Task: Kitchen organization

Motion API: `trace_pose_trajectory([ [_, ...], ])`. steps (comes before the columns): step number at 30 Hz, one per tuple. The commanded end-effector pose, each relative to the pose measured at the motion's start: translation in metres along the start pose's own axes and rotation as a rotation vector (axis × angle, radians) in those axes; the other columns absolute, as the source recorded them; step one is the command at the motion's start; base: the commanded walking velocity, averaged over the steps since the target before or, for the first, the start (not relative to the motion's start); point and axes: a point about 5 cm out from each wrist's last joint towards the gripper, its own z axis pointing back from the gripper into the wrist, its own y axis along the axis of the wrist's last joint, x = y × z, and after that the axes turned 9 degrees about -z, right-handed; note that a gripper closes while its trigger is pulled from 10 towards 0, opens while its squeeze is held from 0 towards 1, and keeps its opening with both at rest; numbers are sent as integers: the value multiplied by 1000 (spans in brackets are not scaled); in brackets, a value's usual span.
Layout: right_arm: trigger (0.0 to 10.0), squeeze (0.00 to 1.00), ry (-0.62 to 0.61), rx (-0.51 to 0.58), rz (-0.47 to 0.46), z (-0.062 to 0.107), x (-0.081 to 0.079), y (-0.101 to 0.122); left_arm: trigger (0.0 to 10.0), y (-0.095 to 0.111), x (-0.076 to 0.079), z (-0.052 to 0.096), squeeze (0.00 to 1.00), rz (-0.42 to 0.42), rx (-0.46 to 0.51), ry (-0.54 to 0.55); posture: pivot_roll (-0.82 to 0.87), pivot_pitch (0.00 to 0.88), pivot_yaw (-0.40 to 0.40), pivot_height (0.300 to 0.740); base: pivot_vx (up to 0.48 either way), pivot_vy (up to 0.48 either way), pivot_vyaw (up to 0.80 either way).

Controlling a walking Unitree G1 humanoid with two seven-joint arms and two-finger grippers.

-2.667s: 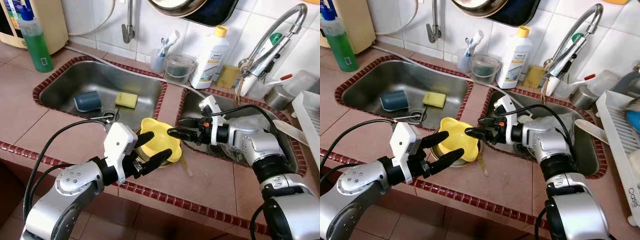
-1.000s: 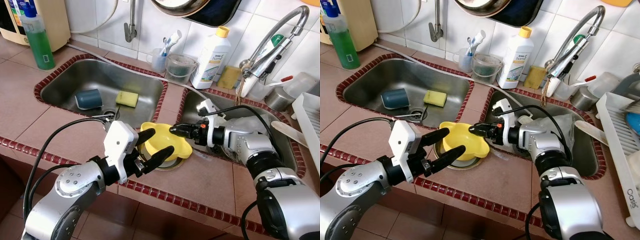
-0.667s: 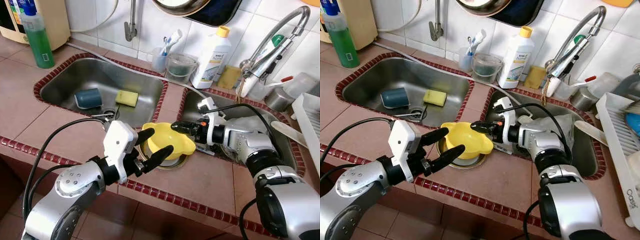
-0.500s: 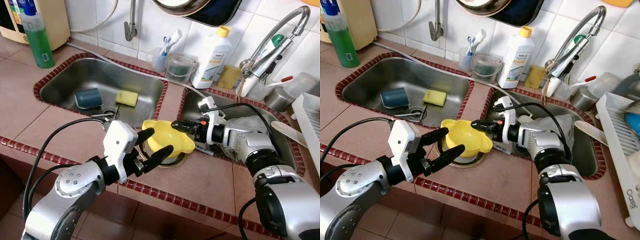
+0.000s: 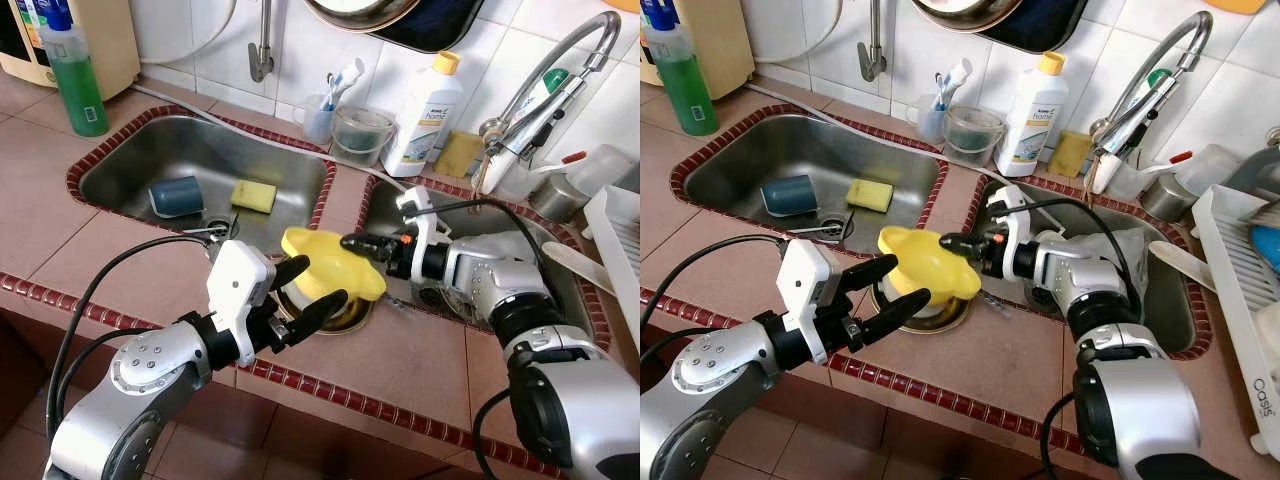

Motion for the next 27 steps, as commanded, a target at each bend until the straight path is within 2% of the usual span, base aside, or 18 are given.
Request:
trace_pose_trajectory([
  [1,0,0,-2,66,7,4,-1,16,10000,4,1,-2,0,-1,13,-10,23,80,-166,740,0,0,0],
  [5,0,0,18,134,7,5,-6,32,10000,5,-3,-3,0,-3,18,-10,18,74,-159,740,0,0,0],
  [8,0,0,24,148,-8,5,-7,34,10000,6,-3,-4,0,-8,20,-15,13,71,-154,740,0,0,0],
  [14,0,0,26,129,-20,2,-5,23,10000,7,-4,-7,0,-9,25,-22,9,72,-151,740,0,0,0],
  [20,0,0,48,139,-44,1,-7,22,10000,7,-4,-7,0,-8,26,-21,12,73,-152,740,0,0,0],
  [23,3608,0,46,133,-48,-1,-8,21,10000,7,-3,-7,0,-4,26,-20,14,74,-156,740,0,0,0],
  [24,9020,0,39,128,-45,-2,-7,19,10000,7,-3,-7,0,-3,26,-19,14,75,-156,740,0,0,0],
  [25,10000,0,36,125,-50,-2,-7,19,10000,7,-2,-7,0,-1,27,-18,15,75,-159,740,0,0,0],
  [27,10000,0,34,125,-50,-3,-7,19,10000,7,-2,-6,0,2,28,-17,15,76,-160,740,0,0,0],
])
